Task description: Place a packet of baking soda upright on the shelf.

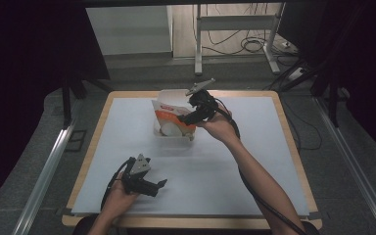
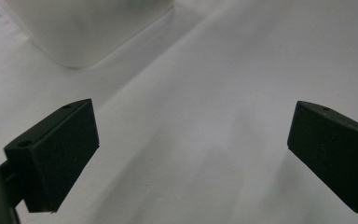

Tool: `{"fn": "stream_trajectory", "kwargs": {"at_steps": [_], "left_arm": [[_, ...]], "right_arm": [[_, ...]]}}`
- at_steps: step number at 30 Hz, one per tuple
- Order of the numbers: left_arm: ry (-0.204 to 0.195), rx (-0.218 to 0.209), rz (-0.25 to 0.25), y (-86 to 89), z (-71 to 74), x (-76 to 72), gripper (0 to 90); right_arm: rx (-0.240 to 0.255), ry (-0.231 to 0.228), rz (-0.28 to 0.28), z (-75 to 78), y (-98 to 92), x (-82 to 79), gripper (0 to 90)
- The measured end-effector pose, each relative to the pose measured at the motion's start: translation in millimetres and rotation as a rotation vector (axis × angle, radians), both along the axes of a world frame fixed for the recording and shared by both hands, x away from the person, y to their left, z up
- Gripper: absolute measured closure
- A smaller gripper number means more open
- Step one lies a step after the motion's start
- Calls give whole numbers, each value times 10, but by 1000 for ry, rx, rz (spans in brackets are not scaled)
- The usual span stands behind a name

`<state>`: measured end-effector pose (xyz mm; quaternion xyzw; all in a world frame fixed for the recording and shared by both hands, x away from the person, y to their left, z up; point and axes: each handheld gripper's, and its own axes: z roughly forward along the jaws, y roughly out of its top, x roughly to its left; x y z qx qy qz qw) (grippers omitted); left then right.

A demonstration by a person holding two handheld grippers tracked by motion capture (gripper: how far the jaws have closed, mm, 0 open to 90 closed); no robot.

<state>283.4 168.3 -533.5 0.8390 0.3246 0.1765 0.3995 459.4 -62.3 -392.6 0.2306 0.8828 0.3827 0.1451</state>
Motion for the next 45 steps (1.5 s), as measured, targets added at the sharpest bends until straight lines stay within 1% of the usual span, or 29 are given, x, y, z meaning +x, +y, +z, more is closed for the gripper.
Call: {"fn": "stream_trajectory", "kwargs": {"at_steps": [7, 15, 21, 26, 30, 33, 36, 45], "left_arm": [[1, -2, -1, 4, 1, 1, 20], [3, -28, -8, 25, 14, 2, 19], [6, -26, -10, 21, 13, 2, 19], [5, -26, -8, 20, 11, 2, 19], [5, -24, -9, 18, 9, 2, 19], [5, -29, -7, 14, 8, 0, 19], [5, -27, -9, 15, 9, 0, 19], [5, -26, -10, 13, 6, 1, 18]], "right_arm": [[7, 4, -11, -10, -99, -32, 147], [22, -4, -12, 12, -222, -89, 100], [20, -18, -6, 20, -312, -146, 69], [29, -1, -9, 17, -386, -200, 38], [13, -29, -11, 8, -439, -256, 16], [12, -39, -10, -9, -482, -294, 7], [27, -32, -5, -37, -528, -323, 0], [56, -31, -18, -135, -669, -383, 0]]}}
